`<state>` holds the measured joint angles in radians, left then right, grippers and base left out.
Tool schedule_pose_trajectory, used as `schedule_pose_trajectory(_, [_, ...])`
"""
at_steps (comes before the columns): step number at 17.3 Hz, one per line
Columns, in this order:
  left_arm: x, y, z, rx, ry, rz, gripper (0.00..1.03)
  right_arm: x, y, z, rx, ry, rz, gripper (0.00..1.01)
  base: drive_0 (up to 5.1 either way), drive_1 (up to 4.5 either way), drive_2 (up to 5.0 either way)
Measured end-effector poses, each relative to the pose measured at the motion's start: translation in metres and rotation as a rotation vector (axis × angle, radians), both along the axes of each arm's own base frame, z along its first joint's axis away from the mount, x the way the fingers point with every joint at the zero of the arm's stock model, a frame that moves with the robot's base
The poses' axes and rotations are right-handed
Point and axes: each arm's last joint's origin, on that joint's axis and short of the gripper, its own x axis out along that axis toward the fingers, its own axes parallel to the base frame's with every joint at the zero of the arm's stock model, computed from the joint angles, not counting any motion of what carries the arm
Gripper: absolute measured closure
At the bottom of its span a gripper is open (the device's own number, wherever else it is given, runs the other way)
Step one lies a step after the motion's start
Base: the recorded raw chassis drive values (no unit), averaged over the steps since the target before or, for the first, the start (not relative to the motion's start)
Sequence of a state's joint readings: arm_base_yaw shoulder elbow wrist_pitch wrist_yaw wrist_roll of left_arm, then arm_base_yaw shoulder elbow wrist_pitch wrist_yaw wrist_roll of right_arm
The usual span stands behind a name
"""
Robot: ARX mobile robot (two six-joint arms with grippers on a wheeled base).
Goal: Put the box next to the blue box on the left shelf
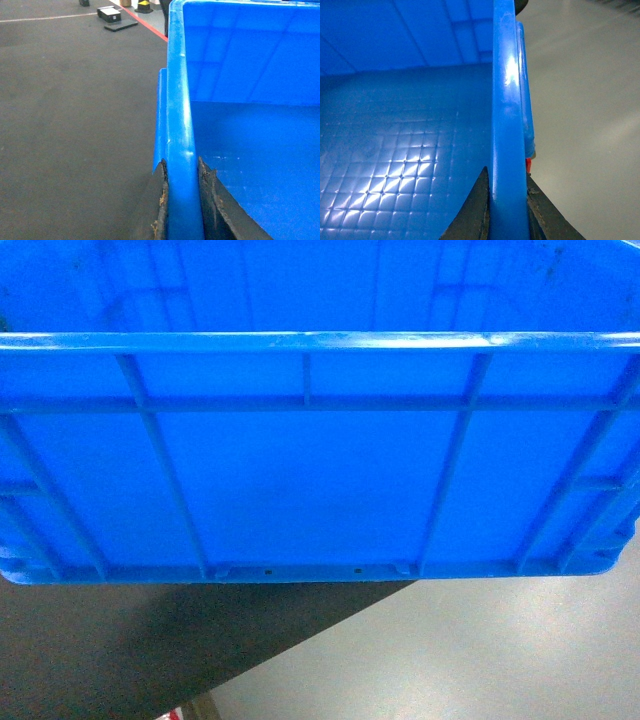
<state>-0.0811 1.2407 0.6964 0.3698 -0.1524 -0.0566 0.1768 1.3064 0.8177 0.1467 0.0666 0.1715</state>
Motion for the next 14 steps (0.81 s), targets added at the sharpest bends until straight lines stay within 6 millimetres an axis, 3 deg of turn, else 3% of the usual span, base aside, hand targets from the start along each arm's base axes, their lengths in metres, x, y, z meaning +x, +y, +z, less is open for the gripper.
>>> schedule_pose_trajectory(14, [0.0, 0.0, 0.0, 0.0, 0.0, 0.0, 0.91, 0.0, 0.0, 0.0, 0.0, 0.0, 0.0, 0.92, -1.6, -1.57, -1.6])
